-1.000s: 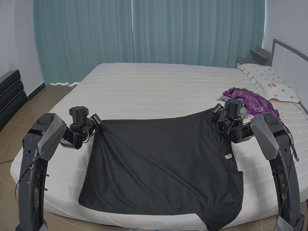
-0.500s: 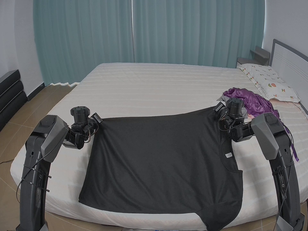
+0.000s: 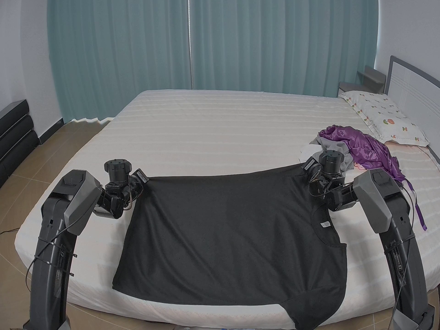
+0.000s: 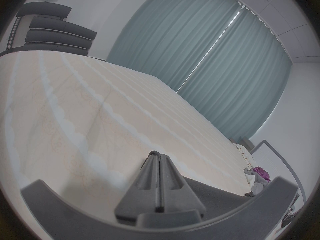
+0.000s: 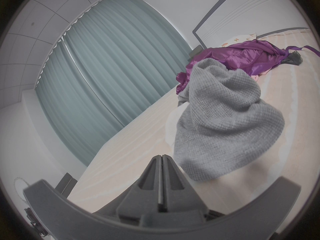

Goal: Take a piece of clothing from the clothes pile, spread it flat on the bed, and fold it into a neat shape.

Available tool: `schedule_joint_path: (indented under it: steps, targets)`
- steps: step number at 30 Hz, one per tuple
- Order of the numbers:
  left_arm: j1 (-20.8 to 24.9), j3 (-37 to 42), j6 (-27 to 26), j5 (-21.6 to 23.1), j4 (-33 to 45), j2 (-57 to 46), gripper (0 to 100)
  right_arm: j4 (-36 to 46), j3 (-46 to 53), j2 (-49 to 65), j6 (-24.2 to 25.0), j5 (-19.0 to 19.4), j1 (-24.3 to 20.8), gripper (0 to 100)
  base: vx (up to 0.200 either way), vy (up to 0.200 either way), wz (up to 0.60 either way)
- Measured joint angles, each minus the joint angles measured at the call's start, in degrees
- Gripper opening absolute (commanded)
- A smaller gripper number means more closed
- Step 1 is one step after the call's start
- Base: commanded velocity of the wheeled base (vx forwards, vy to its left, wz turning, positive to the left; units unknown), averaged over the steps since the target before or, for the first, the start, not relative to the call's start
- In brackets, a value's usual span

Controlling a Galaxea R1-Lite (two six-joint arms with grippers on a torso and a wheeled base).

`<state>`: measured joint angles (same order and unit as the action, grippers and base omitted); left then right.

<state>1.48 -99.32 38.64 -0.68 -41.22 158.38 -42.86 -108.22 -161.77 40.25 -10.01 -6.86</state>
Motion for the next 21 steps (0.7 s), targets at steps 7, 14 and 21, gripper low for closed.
schedule_joint_path:
  steps: [7, 14, 21]
  targets:
    - [0.1, 0.3, 0.0, 0.0, 0.2, 0.5, 100, 0.5, 0.4, -1.3, -0.3, 0.0, -0.4, 100, 0.000, 0.000, 0.00]
    - [0.1, 1.9, 0.0, -0.2, 0.1, 0.0, 100, -0.1, 3.8, 0.4, -1.0, 0.0, -0.6, 100, 0.000, 0.000, 0.00]
    - [-0.5, 8.1, 0.1, -0.2, 0.0, -4.6, 100, -1.2, 12.6, 7.5, -1.0, 0.8, 0.1, 100, 0.000, 0.000, 0.00]
